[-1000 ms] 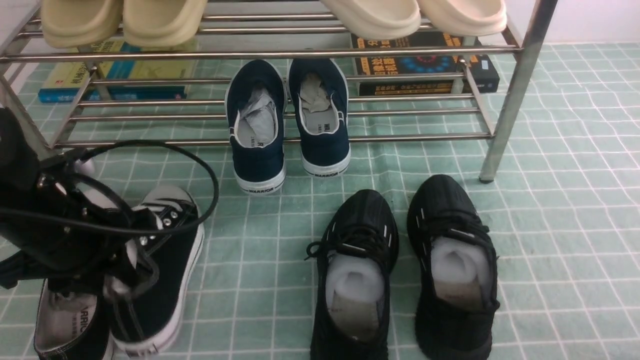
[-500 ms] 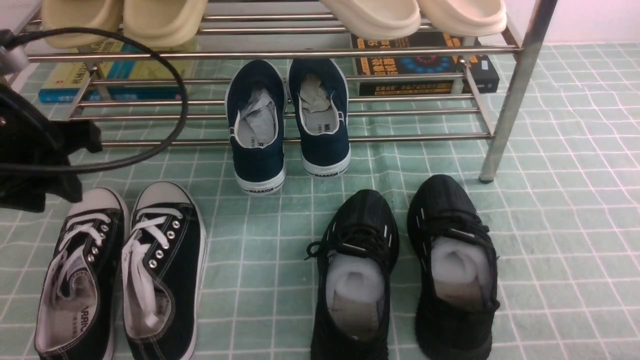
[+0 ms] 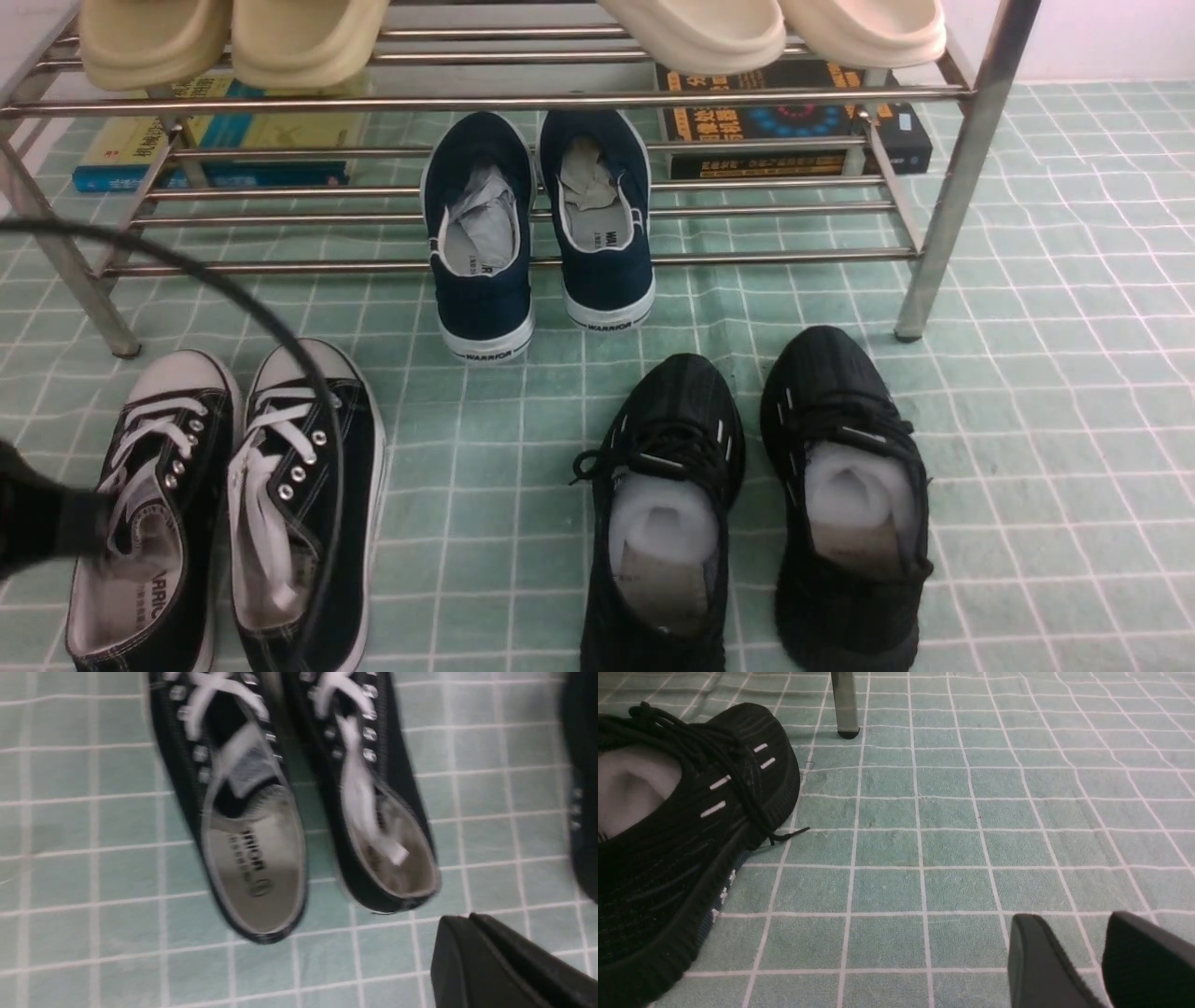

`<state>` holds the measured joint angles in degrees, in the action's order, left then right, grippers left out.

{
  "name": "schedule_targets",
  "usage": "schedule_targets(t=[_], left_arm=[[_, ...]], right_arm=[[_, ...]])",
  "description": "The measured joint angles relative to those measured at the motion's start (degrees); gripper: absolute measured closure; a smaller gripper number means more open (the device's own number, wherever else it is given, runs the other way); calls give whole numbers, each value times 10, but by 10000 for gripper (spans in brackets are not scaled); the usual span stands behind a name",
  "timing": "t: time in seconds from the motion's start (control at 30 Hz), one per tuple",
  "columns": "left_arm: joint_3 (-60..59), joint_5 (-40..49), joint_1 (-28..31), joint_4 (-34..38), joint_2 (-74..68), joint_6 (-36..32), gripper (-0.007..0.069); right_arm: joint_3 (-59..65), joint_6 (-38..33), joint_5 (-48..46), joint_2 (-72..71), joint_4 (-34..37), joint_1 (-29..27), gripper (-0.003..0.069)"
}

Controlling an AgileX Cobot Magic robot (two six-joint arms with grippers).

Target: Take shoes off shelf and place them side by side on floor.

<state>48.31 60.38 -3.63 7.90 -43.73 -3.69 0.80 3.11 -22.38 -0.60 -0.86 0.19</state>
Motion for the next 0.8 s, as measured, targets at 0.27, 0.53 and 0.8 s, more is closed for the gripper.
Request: schedule_targets(t=[0.27,0.53,0.8], left_arm=[[-242,-270,0,69,220,-13,624],[-315,-334,0,70,268,-13,619],[-323,-349,0,25,271,-13,610]], right_arm=[[0,0,0,0,0,0,421],[0,0,0,0,0,0,421],[0,0,0,0,0,0,421]])
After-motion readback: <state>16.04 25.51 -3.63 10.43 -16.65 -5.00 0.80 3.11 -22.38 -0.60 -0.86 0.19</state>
